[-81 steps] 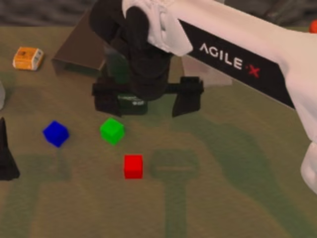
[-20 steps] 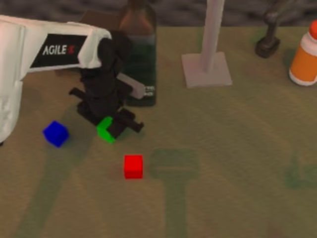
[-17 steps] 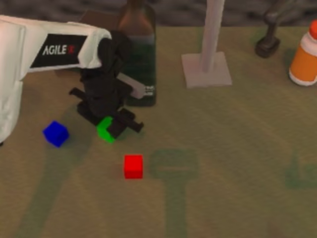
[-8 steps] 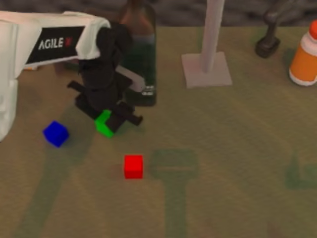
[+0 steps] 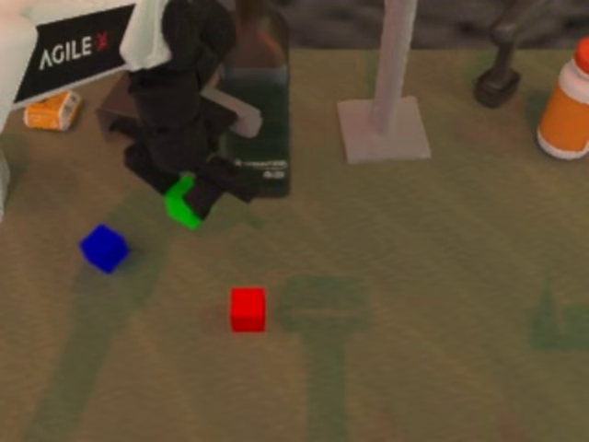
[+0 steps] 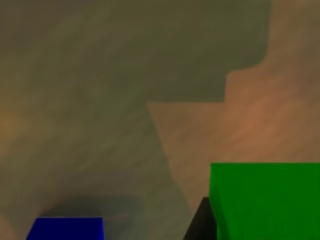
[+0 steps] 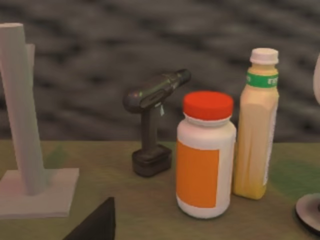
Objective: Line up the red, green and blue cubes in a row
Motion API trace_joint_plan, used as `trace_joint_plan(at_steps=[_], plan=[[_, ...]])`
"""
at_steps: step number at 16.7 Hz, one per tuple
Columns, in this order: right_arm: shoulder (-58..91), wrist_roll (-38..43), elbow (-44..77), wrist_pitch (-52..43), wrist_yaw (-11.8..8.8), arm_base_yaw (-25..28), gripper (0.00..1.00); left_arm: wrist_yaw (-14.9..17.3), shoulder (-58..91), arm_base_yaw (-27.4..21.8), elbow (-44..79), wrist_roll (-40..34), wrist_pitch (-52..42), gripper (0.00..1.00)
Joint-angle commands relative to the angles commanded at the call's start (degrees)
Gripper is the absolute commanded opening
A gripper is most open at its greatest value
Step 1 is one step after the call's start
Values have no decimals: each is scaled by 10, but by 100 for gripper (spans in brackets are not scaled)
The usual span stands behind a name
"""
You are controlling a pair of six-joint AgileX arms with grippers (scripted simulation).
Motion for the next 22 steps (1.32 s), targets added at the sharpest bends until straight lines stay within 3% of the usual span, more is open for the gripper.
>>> trace_joint_plan(at_steps=[3, 6, 16, 19, 22], plan=[[0, 0, 0, 0, 0, 0, 100, 0, 2, -7, 0, -7, 1, 0], [0, 0, 0, 0, 0, 0, 100, -1, 4, -33, 7, -64, -5, 0], [0, 0, 0, 0, 0, 0, 100, -8, -8, -181, 12, -488, -36, 0], [0, 0, 0, 0, 0, 0, 100, -10, -19, -209, 11, -551, -37, 0], [0, 0, 0, 0, 0, 0, 100, -11, -22, -214, 11, -563, -37, 0]])
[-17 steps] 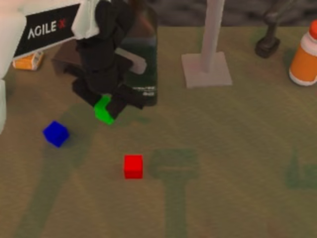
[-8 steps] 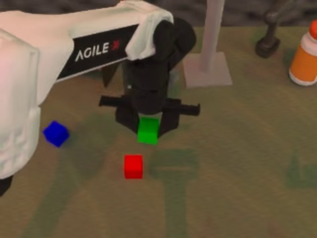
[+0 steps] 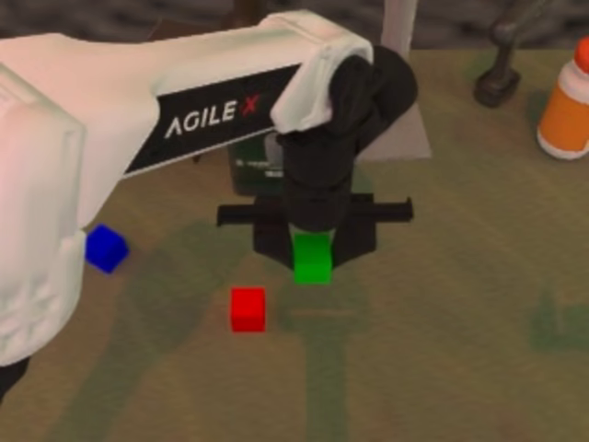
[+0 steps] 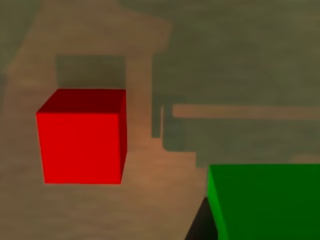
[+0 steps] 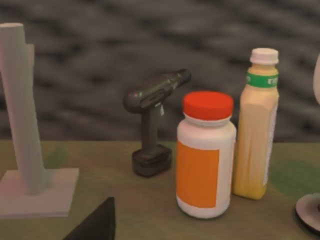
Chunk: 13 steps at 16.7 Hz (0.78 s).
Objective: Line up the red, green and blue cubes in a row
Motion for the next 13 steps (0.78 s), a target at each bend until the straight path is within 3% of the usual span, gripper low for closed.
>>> trace_joint_plan(at_steps=[4, 13], plan=[[0, 0, 0, 0, 0, 0, 100, 1, 5, 2, -7, 3, 10, 0], [0, 0, 0, 0, 0, 0, 100, 0, 45, 2, -90, 3, 135, 0]])
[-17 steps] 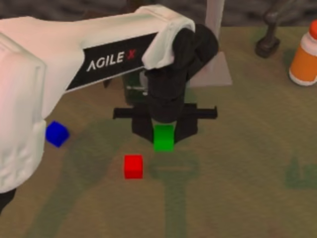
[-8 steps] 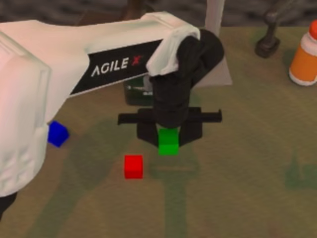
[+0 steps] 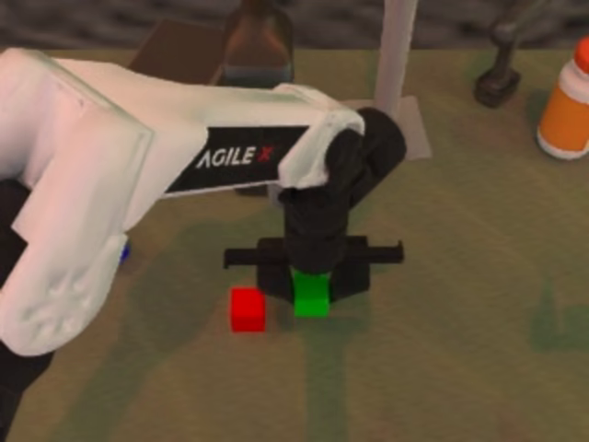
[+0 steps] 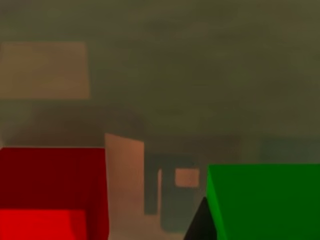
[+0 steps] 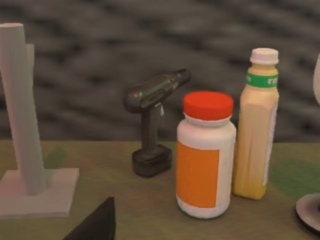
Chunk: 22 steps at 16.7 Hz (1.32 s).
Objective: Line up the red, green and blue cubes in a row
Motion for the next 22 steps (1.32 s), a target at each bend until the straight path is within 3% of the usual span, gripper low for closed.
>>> trace_joint_plan(at_steps=[2, 15, 22], plan=[[0, 0, 0, 0, 0, 0, 100, 0, 0, 0, 0, 0, 0, 0], [0, 0, 0, 0, 0, 0, 100, 0, 0, 0, 0, 0, 0, 98], [0, 0, 0, 0, 0, 0, 100, 0, 0, 0, 0, 0, 0, 100]])
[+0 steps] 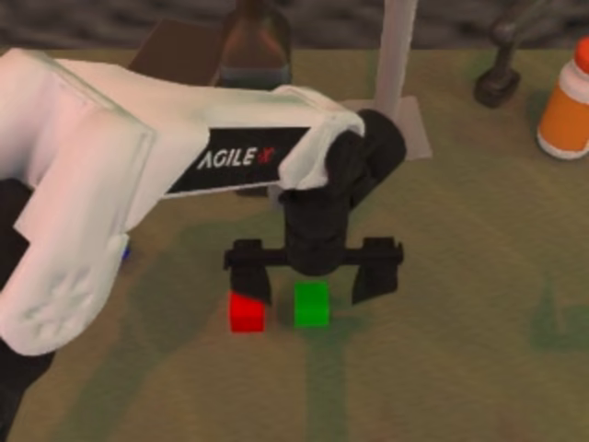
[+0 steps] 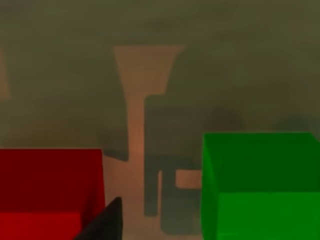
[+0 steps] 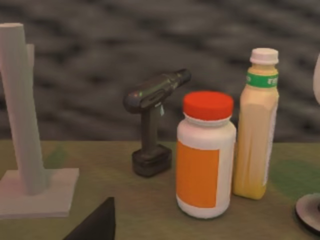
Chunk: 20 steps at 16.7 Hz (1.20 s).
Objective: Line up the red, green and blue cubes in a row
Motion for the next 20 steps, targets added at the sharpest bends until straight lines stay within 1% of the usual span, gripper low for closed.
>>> trace_joint_plan(at_steps=[4, 9, 11, 17, 20], plan=[[0, 0, 0, 0, 0, 0, 100, 0, -3, -1, 9, 0, -10, 100], [0, 0, 0, 0, 0, 0, 100, 0, -34, 7, 70, -3, -109, 100], [0, 0, 0, 0, 0, 0, 100, 0, -45, 9, 86, -3, -132, 100], [0, 0, 0, 0, 0, 0, 100, 0, -46, 10, 86, 5, -132, 100], [0, 0, 0, 0, 0, 0, 100, 0, -50, 39, 77, 59, -125, 100]])
